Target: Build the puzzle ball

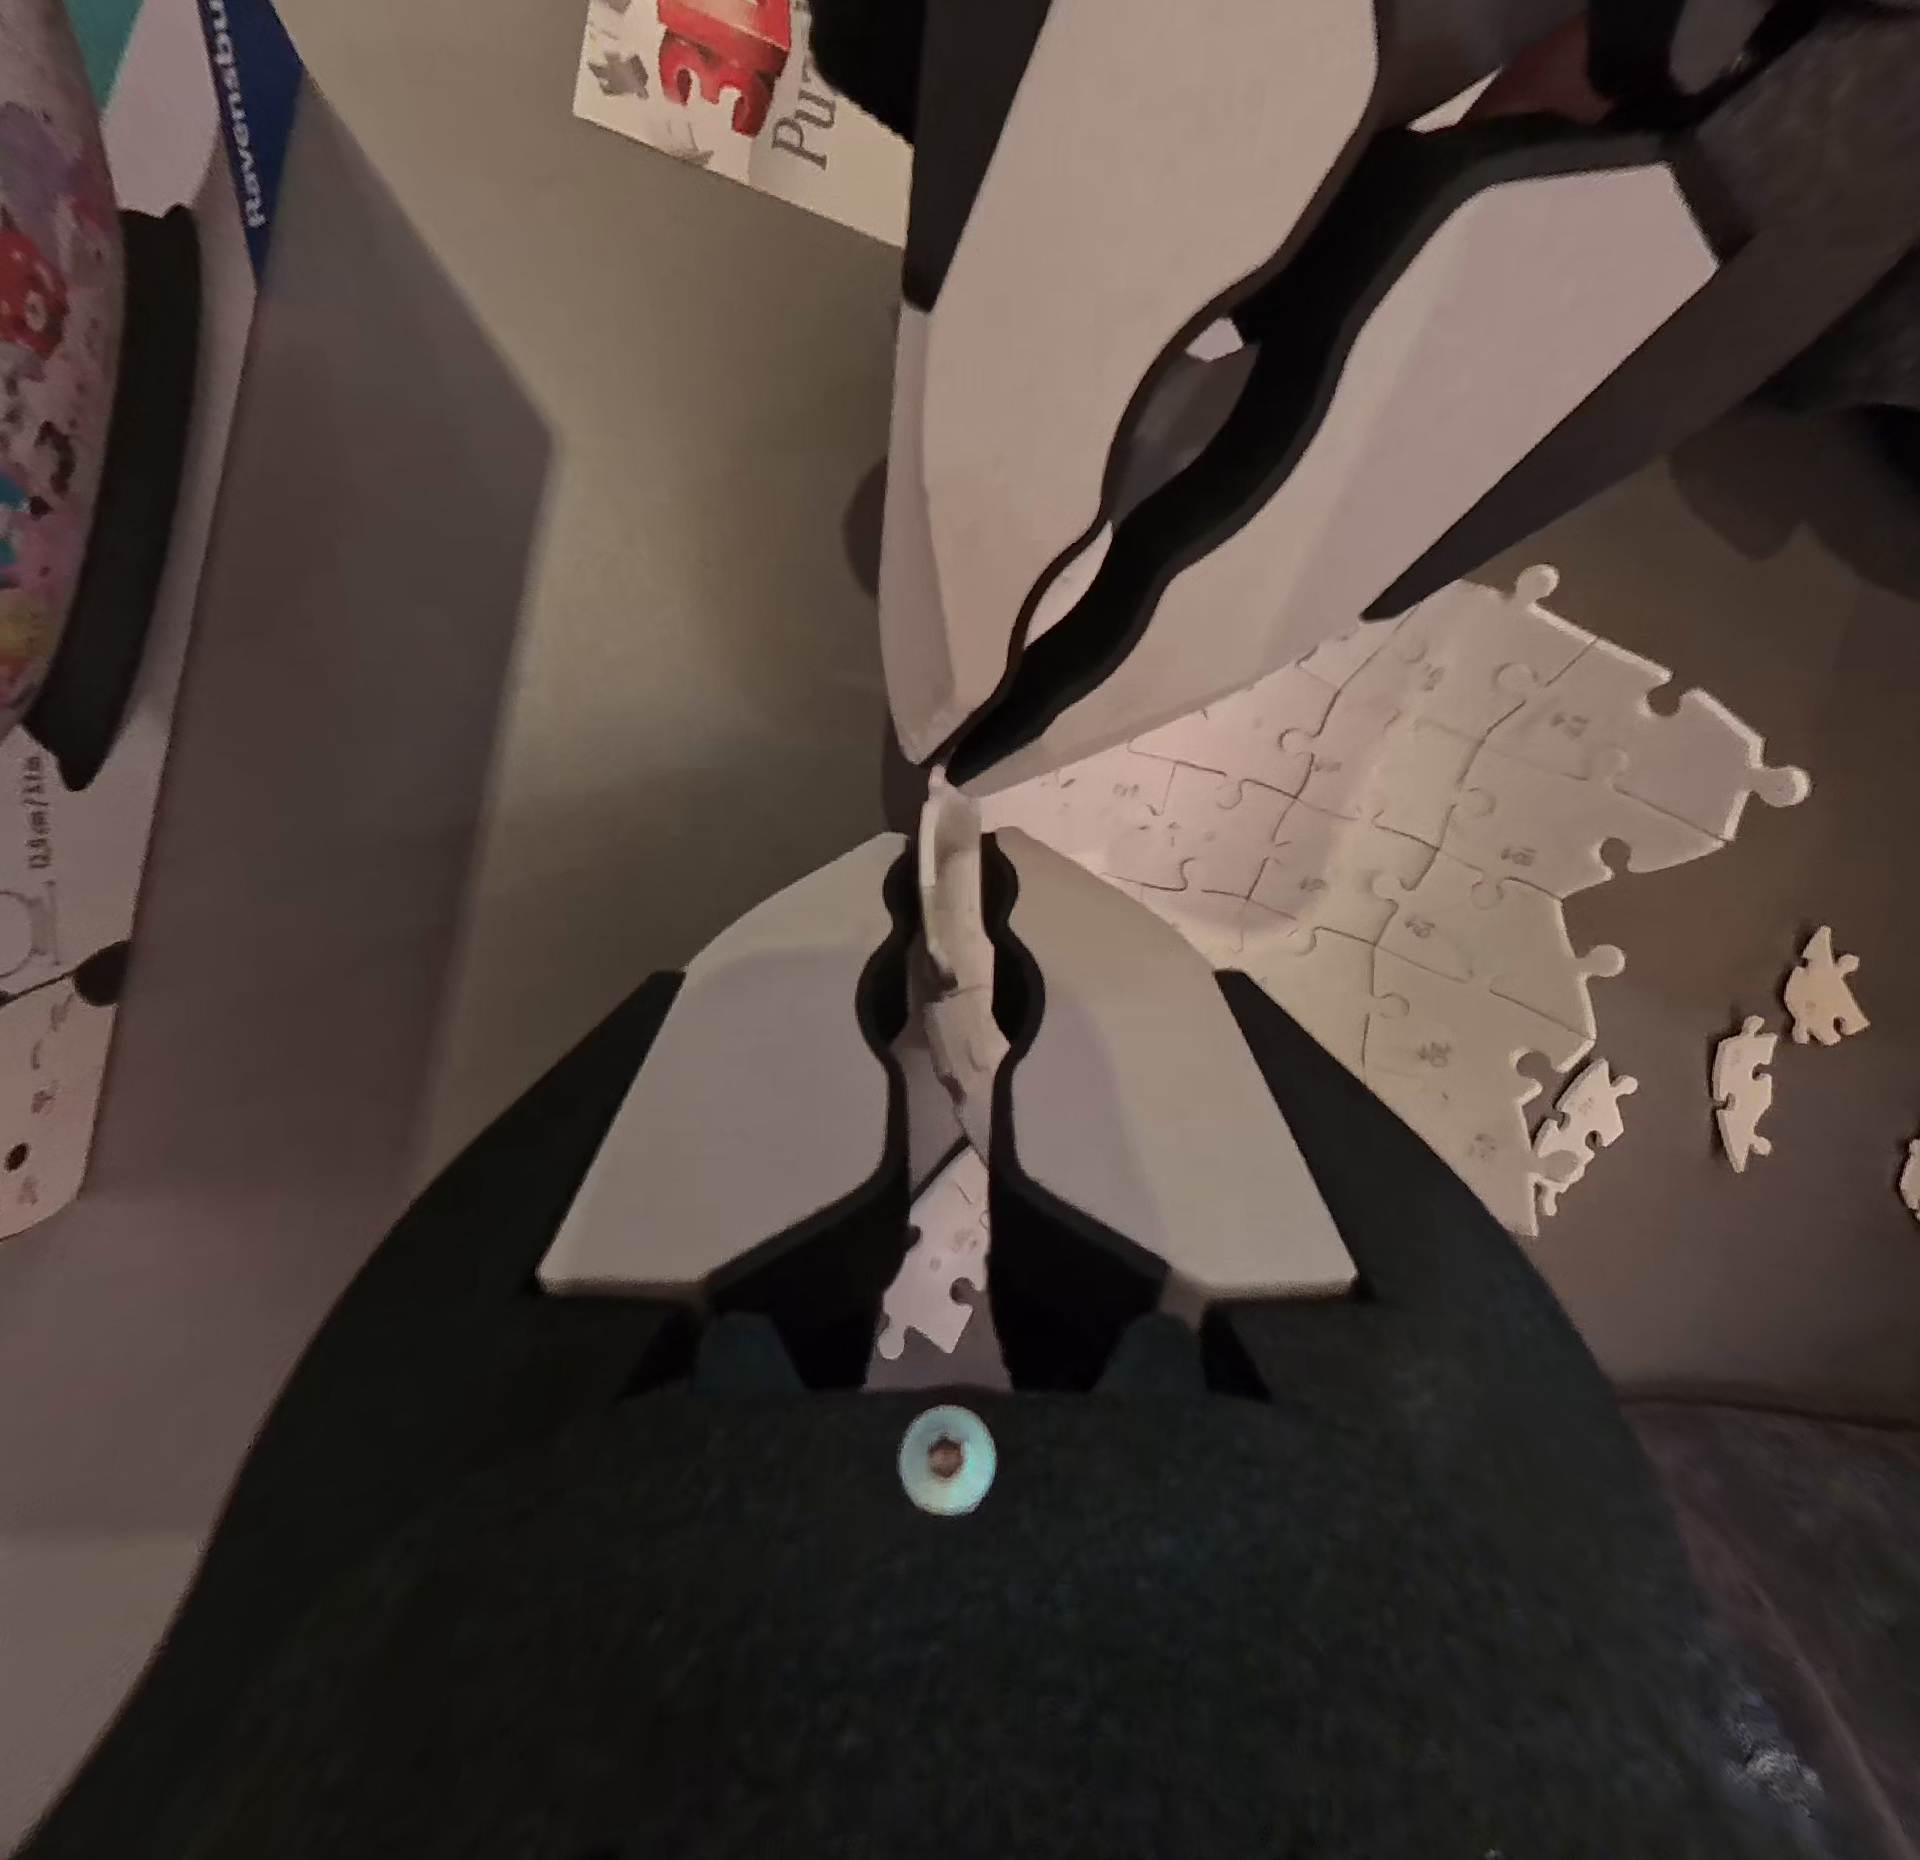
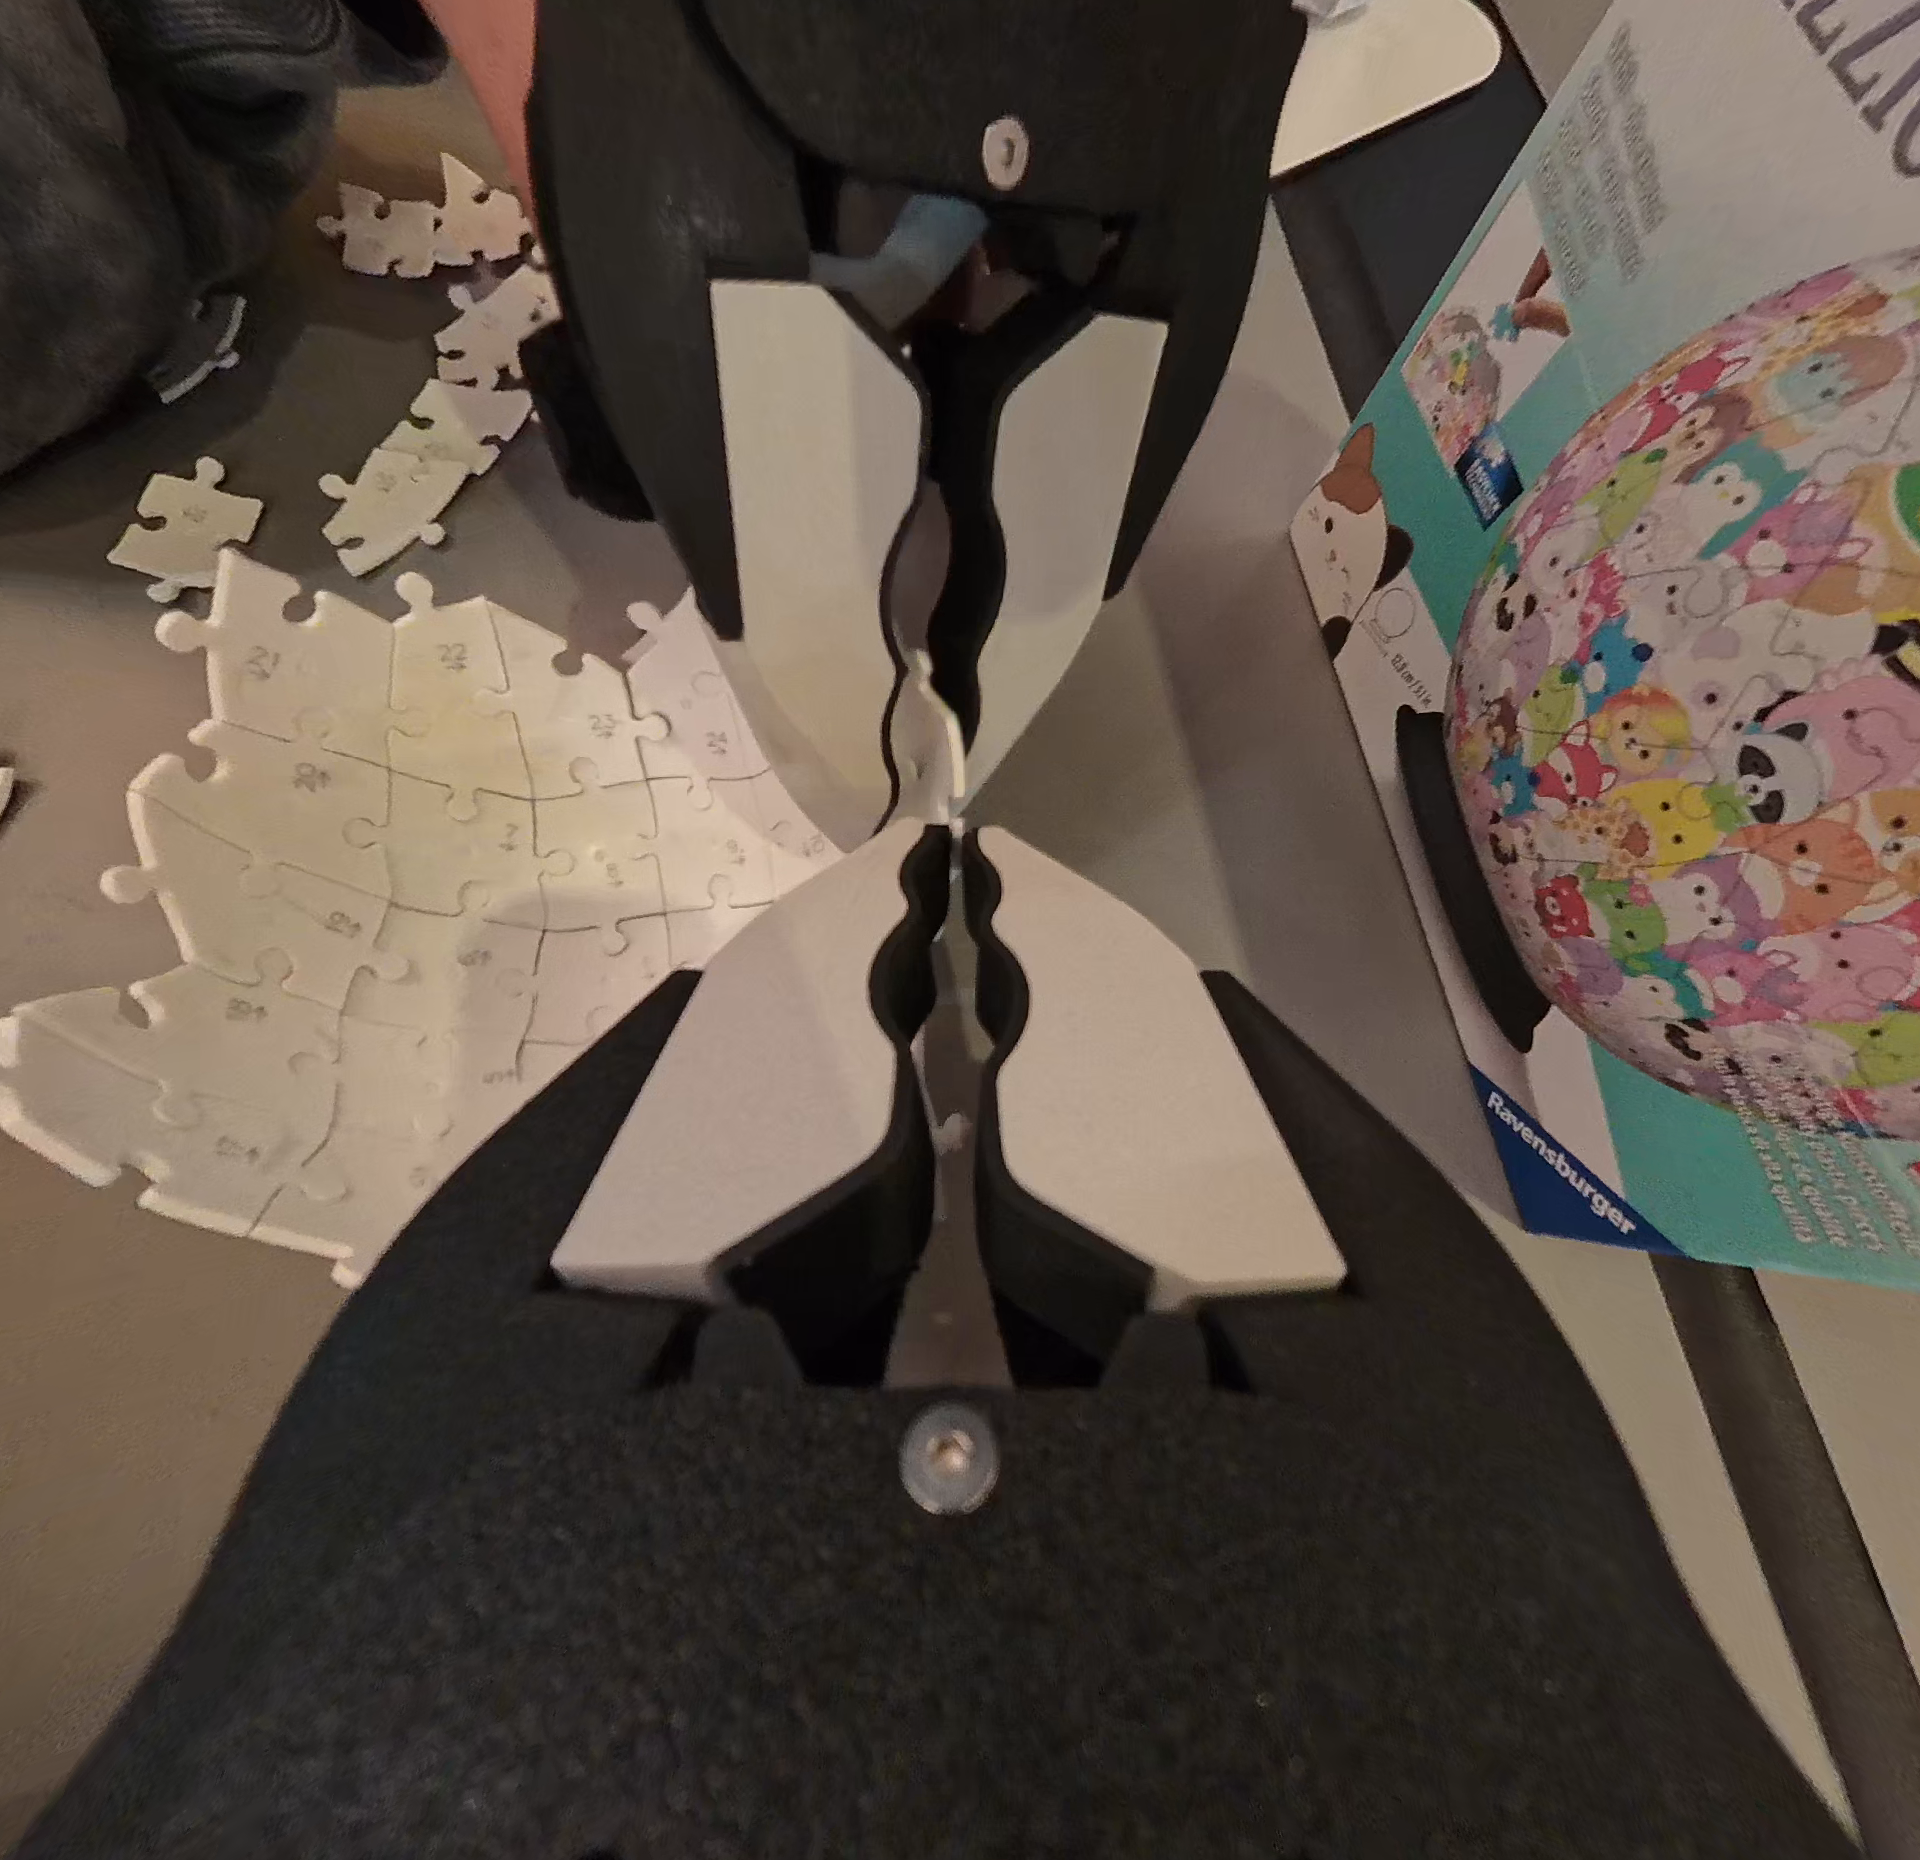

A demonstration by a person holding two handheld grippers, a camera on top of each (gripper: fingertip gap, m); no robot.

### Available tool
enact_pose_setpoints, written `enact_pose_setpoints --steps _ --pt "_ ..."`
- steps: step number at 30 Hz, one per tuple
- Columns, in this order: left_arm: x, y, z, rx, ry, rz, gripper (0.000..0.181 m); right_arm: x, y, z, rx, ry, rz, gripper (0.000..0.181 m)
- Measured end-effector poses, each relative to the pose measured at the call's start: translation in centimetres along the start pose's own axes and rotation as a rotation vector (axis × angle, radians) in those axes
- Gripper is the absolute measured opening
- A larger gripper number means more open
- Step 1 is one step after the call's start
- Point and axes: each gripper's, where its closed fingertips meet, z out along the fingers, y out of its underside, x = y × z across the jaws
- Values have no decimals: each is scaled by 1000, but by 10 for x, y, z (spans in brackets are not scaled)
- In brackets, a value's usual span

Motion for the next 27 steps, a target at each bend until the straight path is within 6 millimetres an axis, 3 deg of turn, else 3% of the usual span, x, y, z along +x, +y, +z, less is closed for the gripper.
enact_pose_setpoints --steps 17,22,27 --pt "1 4 -1 -87 -79 17 4 -3 6 -9 -53 -11 -19 10" --pt "2 5 -1 -89 -71 16 4 -6 22 0 -161 -69 8 16" --pt "1 2 -3 -64 -60 4 4 -13 18 6 -157 -203 62 16"
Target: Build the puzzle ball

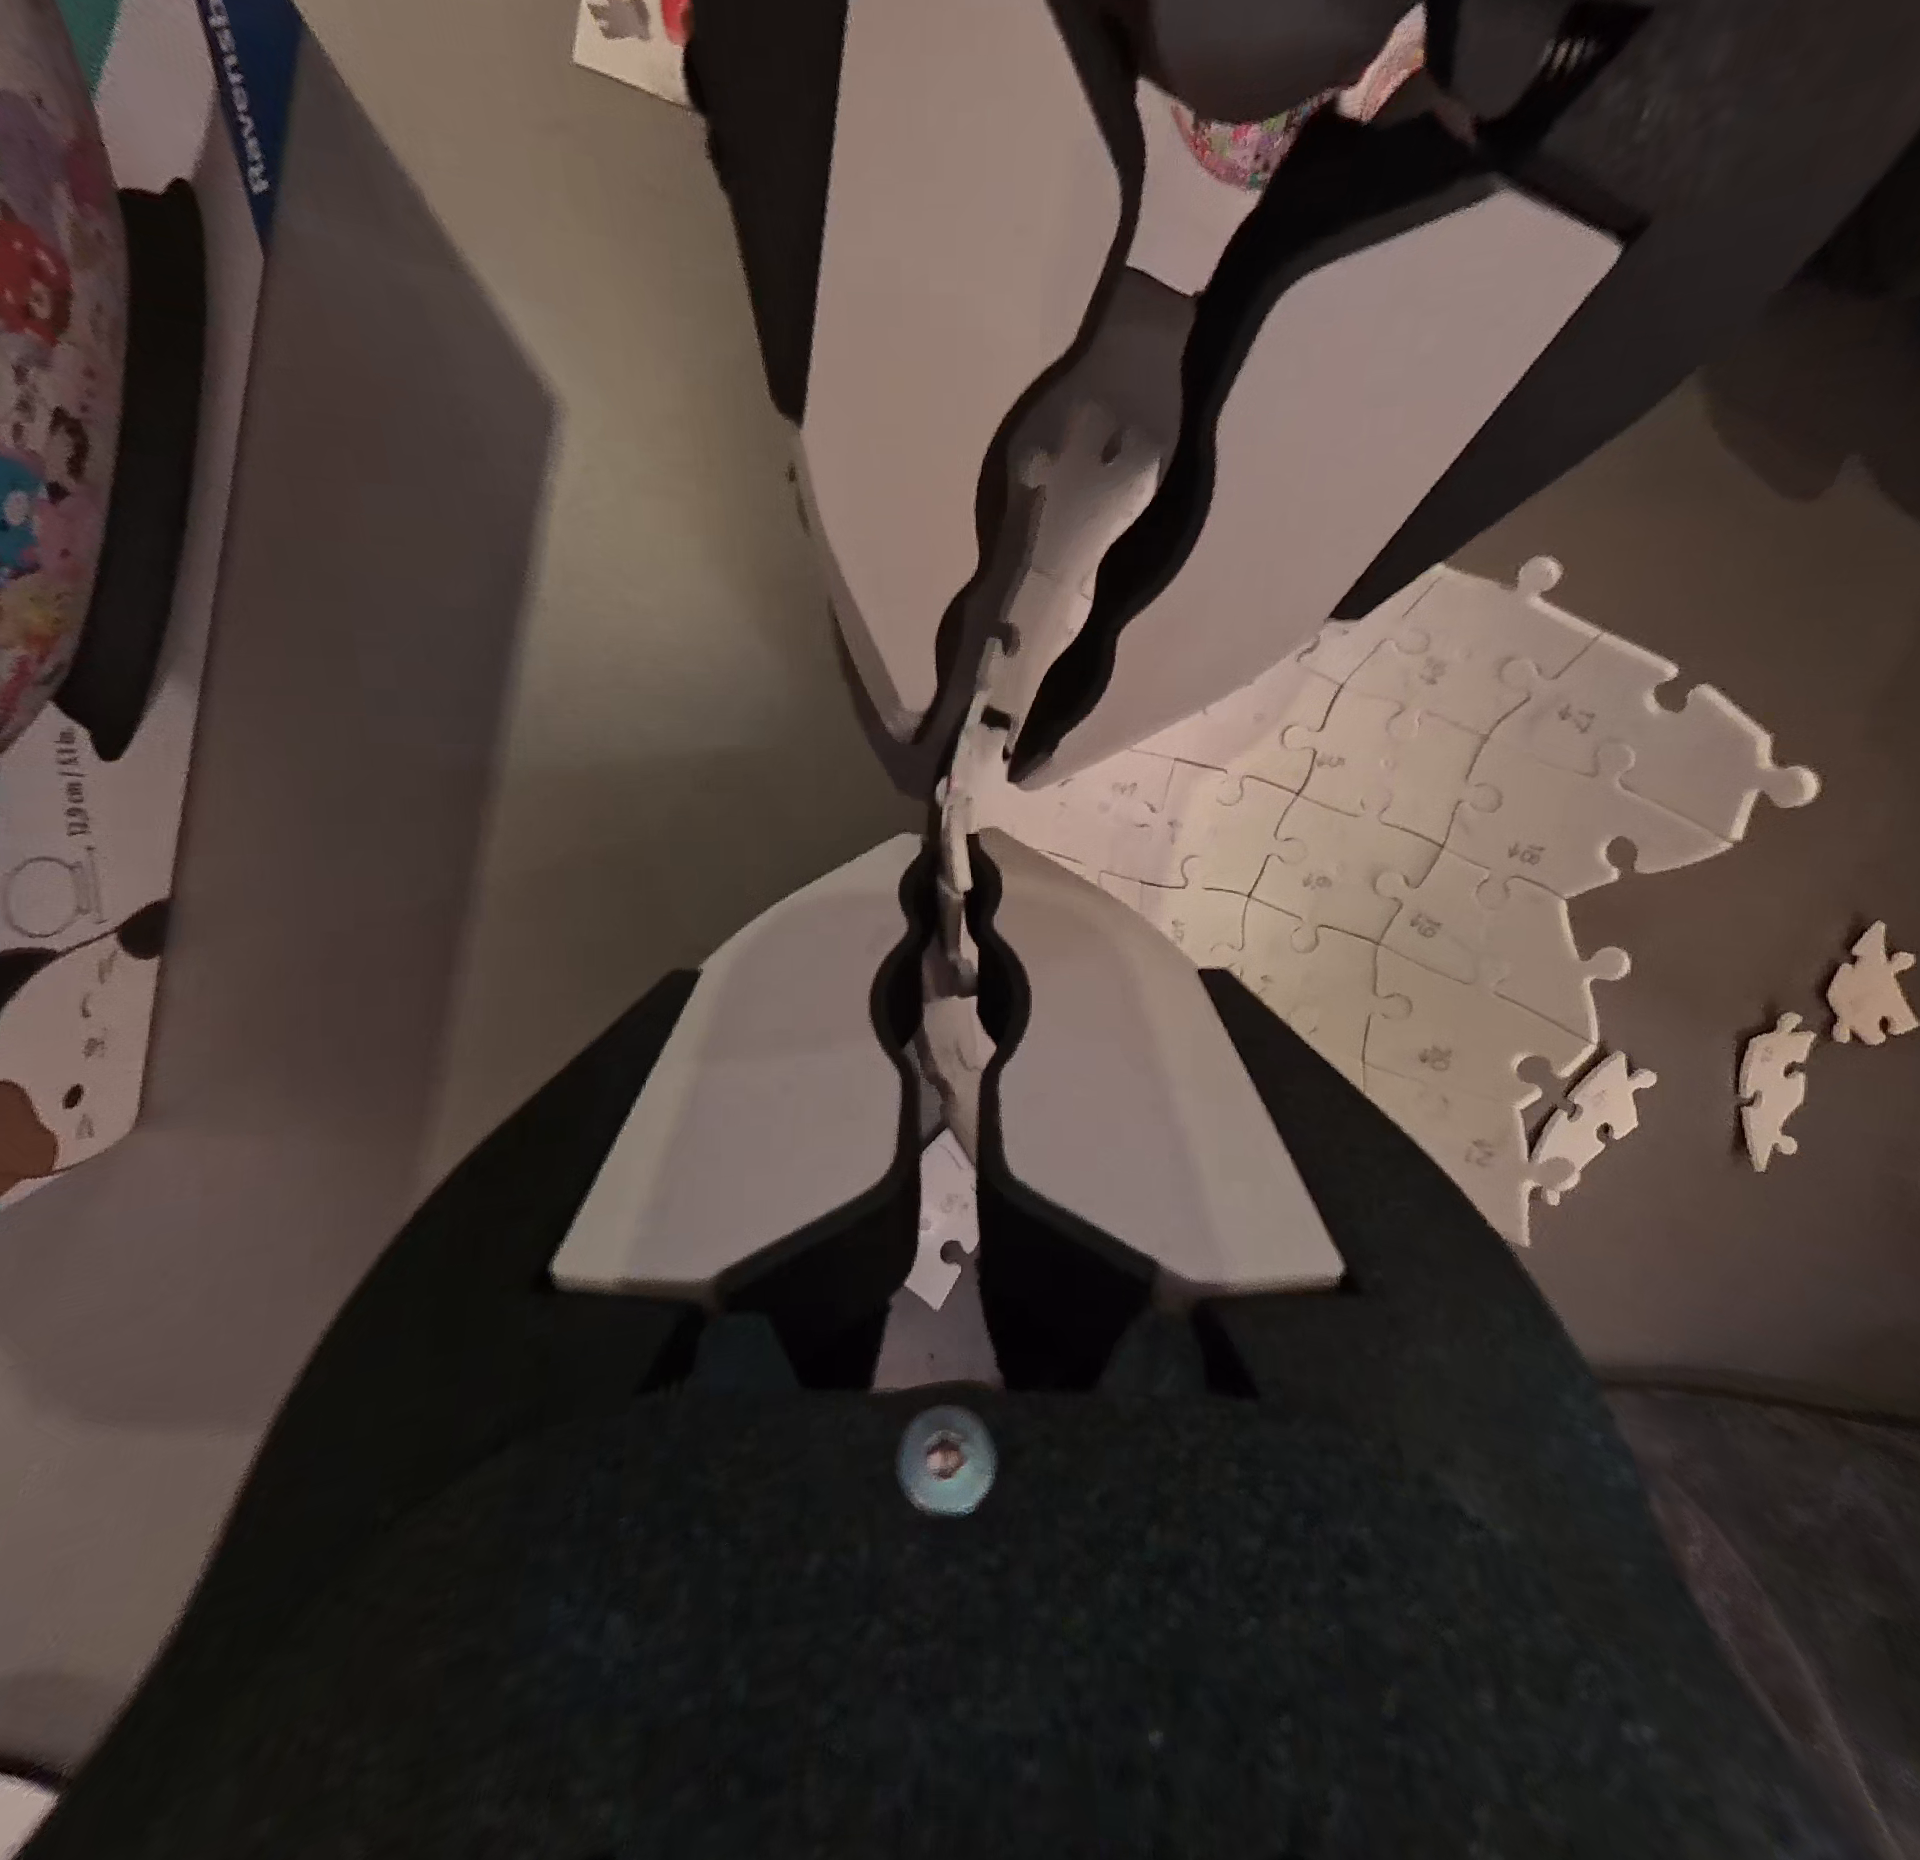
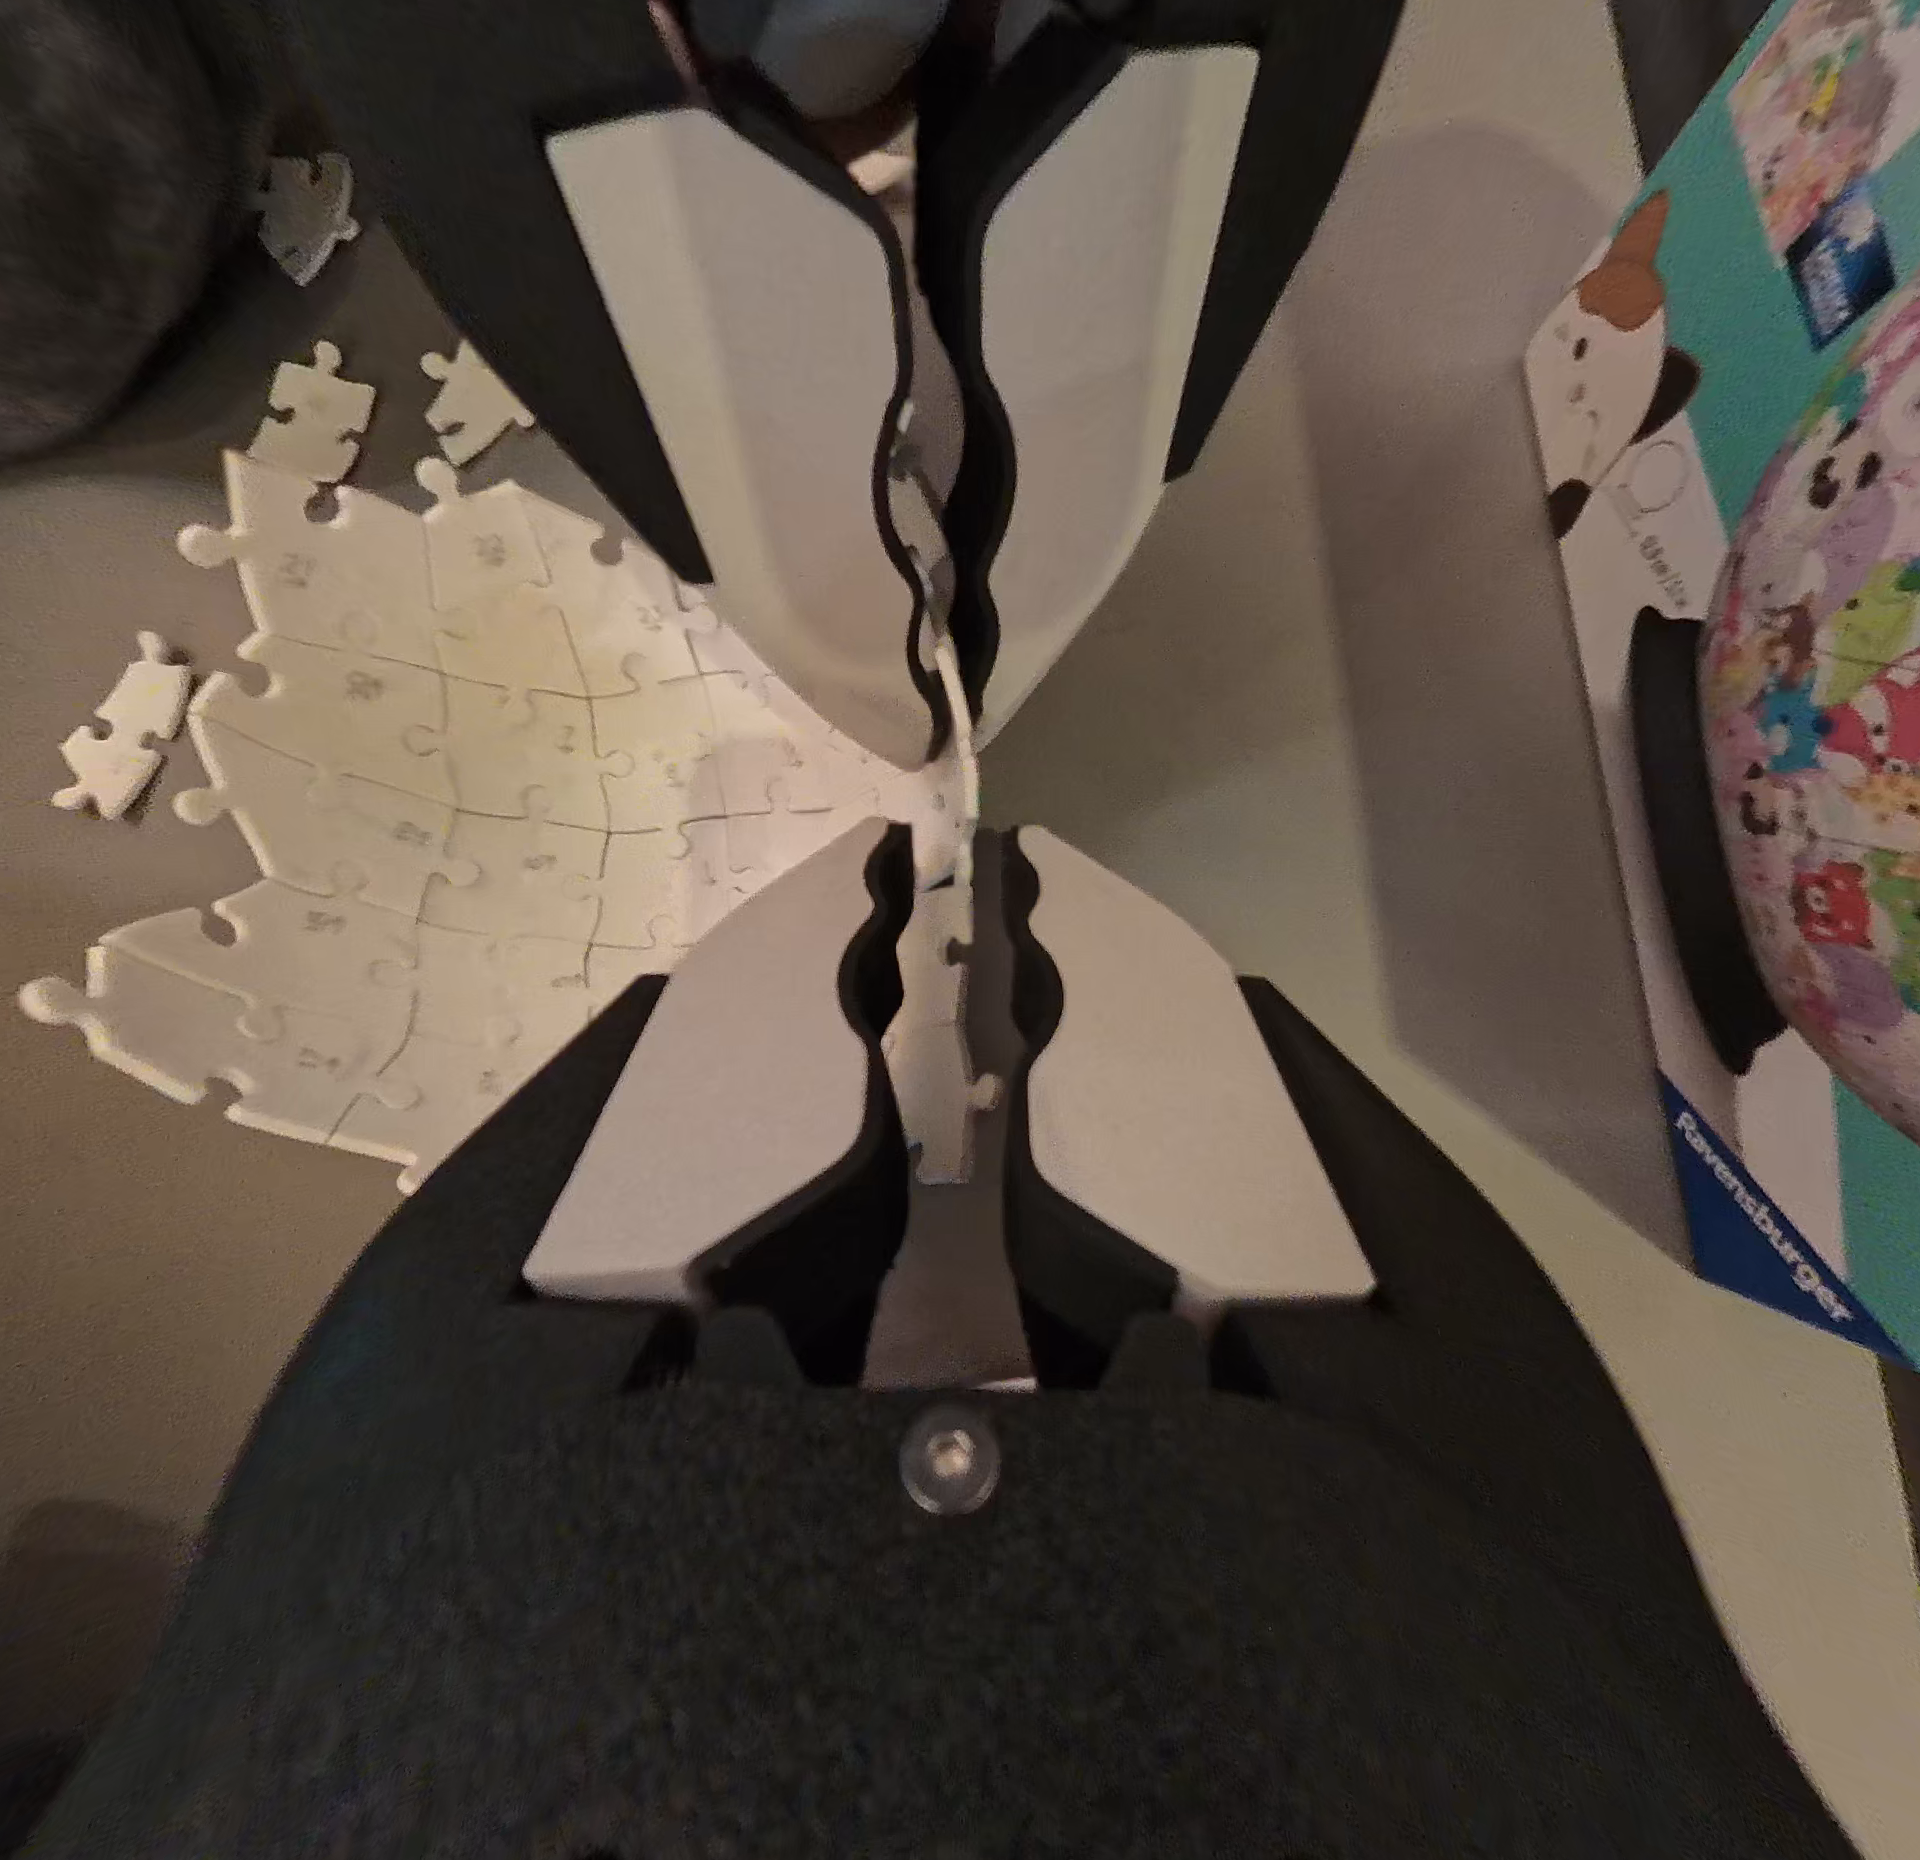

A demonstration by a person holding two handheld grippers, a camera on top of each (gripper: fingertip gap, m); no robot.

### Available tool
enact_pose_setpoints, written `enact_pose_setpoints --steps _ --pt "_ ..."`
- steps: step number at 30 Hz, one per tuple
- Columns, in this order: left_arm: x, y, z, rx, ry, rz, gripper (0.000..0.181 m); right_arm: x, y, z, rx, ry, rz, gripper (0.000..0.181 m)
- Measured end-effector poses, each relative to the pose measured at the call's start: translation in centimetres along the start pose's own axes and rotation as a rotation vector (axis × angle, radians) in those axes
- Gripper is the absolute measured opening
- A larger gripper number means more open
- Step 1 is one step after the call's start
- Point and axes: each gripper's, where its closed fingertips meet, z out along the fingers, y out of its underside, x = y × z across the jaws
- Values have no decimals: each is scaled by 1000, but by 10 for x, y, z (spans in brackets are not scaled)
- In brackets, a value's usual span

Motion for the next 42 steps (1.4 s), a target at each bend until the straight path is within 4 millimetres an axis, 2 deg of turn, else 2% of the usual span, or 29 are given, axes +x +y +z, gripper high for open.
enact_pose_setpoints --steps 5,11,17,20,22,25,27,31,37,42 --pt "-1 -2 -4 35 24 -29 4 1 -5 0 -31 -57 -22 15" --pt "-5 -1 -10 63 28 -47 5 7 -11 -1 -74 -84 -43 6" --pt "-6 -2 -24 107 18 -60 25 8 -13 3 -51 -87 -53 2" --pt "-7 5 -38 109 -12 -80 27 9 -14 4 -49 -89 -43 2" --pt "-6 18 -44 72 -43 -105 29 9 -14 4 -45 -93 -36 2" --pt "-1 42 -44 -13 -76 -121 32 10 -14 4 -44 -98 -28 2" --pt "0 47 -43 -23 -82 -129 34 10 -14 3 -45 -96 -30 2" --pt "-1 40 -39 5 -56 -143 31 10 -14 3 -55 -82 -35 2" --pt "2 34 -34 13 -19 -109 14 10 -14 4 -65 -83 -18 3" --pt "1 31 -34 23 -26 -91 12 14 -16 4 -69 -63 -3 3"
